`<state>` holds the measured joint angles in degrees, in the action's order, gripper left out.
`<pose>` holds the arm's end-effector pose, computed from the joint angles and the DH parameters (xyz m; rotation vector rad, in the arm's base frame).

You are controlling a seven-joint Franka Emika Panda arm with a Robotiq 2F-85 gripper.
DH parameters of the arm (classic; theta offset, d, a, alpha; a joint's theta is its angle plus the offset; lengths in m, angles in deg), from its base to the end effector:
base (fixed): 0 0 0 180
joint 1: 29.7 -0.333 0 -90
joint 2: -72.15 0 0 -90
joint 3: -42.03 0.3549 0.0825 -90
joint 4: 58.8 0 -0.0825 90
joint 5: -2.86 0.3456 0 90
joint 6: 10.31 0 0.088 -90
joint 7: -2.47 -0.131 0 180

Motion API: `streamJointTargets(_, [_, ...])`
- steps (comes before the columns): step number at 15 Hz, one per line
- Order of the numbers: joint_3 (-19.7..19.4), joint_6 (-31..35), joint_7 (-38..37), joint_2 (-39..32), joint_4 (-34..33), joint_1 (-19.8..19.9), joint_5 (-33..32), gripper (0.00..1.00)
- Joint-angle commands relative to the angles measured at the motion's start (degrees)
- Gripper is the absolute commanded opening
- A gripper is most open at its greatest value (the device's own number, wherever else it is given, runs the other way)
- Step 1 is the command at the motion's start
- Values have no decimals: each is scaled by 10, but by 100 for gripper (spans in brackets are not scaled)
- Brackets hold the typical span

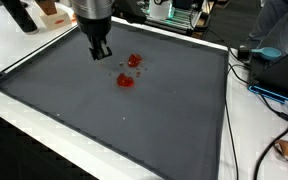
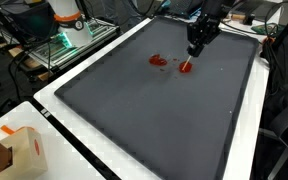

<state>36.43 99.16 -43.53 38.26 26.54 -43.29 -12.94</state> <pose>0.6702 0.0802 0.3468 2.6919 -0.7401 -0.0141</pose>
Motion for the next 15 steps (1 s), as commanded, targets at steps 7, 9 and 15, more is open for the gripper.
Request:
streamJointTargets(7, [-9,-91,-79,-59,-59,-25,-77,3])
streamJointTargets(9, [-9,-102,-84,-70,-69,-27,-84,3])
streamJointTargets(15, [0,-116,-54,-95,-93,-22,-76,3])
